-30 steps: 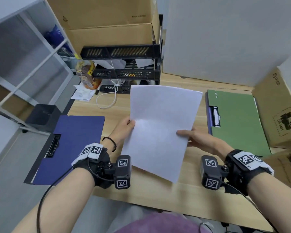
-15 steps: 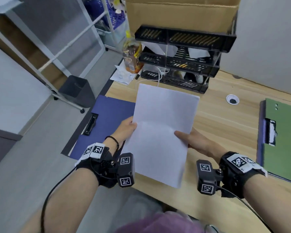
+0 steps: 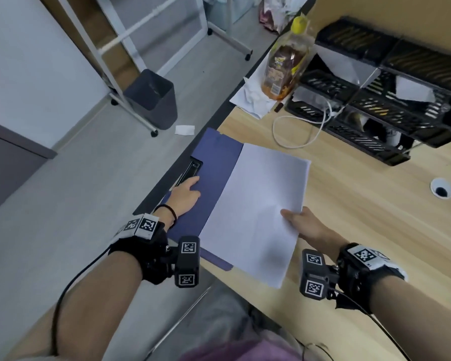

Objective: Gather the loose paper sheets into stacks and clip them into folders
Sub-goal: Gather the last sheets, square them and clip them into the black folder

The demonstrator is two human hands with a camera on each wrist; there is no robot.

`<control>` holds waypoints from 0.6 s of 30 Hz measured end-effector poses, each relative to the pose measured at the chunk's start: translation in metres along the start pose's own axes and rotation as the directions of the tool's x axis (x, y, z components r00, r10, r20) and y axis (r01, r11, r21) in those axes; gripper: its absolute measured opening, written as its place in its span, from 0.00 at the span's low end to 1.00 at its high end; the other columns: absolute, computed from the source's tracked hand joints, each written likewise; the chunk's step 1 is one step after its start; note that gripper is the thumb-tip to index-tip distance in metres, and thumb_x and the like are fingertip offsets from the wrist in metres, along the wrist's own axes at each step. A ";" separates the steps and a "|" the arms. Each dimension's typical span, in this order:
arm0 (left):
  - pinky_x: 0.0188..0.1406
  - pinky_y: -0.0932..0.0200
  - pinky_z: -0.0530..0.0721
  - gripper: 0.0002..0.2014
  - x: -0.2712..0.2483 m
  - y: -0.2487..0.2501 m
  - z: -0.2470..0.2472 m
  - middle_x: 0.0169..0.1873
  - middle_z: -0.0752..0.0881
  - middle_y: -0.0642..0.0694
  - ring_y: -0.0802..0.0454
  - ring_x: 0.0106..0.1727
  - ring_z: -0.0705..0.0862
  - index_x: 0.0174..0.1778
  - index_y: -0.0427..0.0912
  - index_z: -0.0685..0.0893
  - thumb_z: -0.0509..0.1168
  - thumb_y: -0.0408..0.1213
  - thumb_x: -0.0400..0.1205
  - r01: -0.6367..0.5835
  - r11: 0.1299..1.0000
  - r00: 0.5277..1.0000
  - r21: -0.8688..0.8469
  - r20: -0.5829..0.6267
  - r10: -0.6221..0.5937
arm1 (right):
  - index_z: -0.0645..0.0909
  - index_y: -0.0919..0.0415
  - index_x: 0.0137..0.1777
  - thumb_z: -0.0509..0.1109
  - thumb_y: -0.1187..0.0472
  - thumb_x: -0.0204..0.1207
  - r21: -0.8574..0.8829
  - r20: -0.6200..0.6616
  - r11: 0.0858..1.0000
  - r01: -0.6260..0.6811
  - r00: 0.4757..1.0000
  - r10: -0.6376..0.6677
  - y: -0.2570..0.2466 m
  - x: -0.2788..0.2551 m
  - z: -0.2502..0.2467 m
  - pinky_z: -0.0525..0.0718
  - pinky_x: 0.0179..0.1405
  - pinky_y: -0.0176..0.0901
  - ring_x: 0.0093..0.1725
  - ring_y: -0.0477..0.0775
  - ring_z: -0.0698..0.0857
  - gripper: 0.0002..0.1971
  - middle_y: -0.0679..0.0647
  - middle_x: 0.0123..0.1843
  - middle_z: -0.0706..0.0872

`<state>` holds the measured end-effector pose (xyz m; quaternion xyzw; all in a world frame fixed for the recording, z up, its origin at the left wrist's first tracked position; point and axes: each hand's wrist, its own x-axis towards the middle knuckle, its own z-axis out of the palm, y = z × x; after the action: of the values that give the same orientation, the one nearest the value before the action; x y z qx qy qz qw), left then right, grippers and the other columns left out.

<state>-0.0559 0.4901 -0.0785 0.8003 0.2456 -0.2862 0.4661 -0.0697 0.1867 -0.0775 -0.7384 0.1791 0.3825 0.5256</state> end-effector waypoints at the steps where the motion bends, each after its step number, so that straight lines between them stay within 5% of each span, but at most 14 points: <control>1: 0.64 0.66 0.67 0.26 0.002 0.001 0.000 0.78 0.70 0.47 0.51 0.75 0.71 0.79 0.44 0.67 0.57 0.28 0.83 -0.012 1.000 1.000 -0.004 0.002 0.012 | 0.81 0.65 0.62 0.61 0.61 0.85 0.023 -0.007 1.000 0.000 1.000 0.001 -0.001 0.004 0.003 0.88 0.47 0.49 0.51 0.60 0.90 0.12 0.59 0.54 0.90; 5: 0.57 0.68 0.69 0.20 0.002 0.014 0.009 0.67 0.78 0.50 0.55 0.65 0.75 0.72 0.39 0.77 0.54 0.26 0.84 -0.051 0.999 0.999 -0.017 0.012 0.052 | 0.83 0.61 0.54 0.61 0.59 0.85 0.074 -0.067 0.997 -0.003 0.998 0.008 -0.001 0.010 0.005 0.85 0.40 0.45 0.44 0.58 0.90 0.09 0.57 0.47 0.91; 8: 0.42 0.70 0.73 0.15 0.000 0.027 0.026 0.53 0.80 0.52 0.56 0.52 0.77 0.63 0.42 0.82 0.55 0.28 0.85 -0.061 0.996 0.998 -0.071 0.026 0.063 | 0.83 0.64 0.54 0.62 0.60 0.83 0.133 -0.174 0.991 -0.018 0.984 0.042 0.016 0.003 -0.009 0.87 0.47 0.51 0.45 0.61 0.90 0.10 0.59 0.47 0.90; 11: 0.34 0.64 0.70 0.07 -0.001 0.043 0.056 0.35 0.76 0.50 0.55 0.36 0.72 0.50 0.49 0.77 0.60 0.31 0.84 -0.005 0.989 0.997 -0.149 0.071 0.016 | 0.83 0.64 0.53 0.63 0.61 0.82 0.214 -0.253 0.976 -0.047 0.962 0.101 0.048 -0.011 -0.032 0.87 0.48 0.52 0.44 0.60 0.89 0.09 0.57 0.45 0.90; 14: 0.33 0.64 0.69 0.09 -0.008 0.060 0.092 0.34 0.72 0.47 0.55 0.33 0.70 0.51 0.48 0.73 0.62 0.28 0.82 0.060 0.976 0.989 -0.210 0.143 -0.030 | 0.83 0.62 0.53 0.64 0.60 0.82 0.295 -0.269 0.954 -0.063 0.952 0.146 0.083 -0.033 -0.060 0.88 0.45 0.51 0.44 0.59 0.90 0.08 0.55 0.45 0.91; 18: 0.34 0.65 0.69 0.11 -0.023 0.082 0.149 0.37 0.77 0.46 0.56 0.33 0.69 0.39 0.49 0.72 0.56 0.29 0.85 0.109 0.974 0.962 -0.198 0.267 -0.053 | 0.81 0.65 0.62 0.64 0.60 0.84 0.401 -0.296 0.916 -0.032 0.941 0.163 0.135 -0.068 -0.095 0.86 0.45 0.50 0.51 0.62 0.90 0.12 0.58 0.53 0.90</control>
<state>-0.0529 0.3188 -0.0730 0.6912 0.2438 -0.3800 0.5643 -0.1677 0.0389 -0.0973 -0.6615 0.3723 0.2389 0.6055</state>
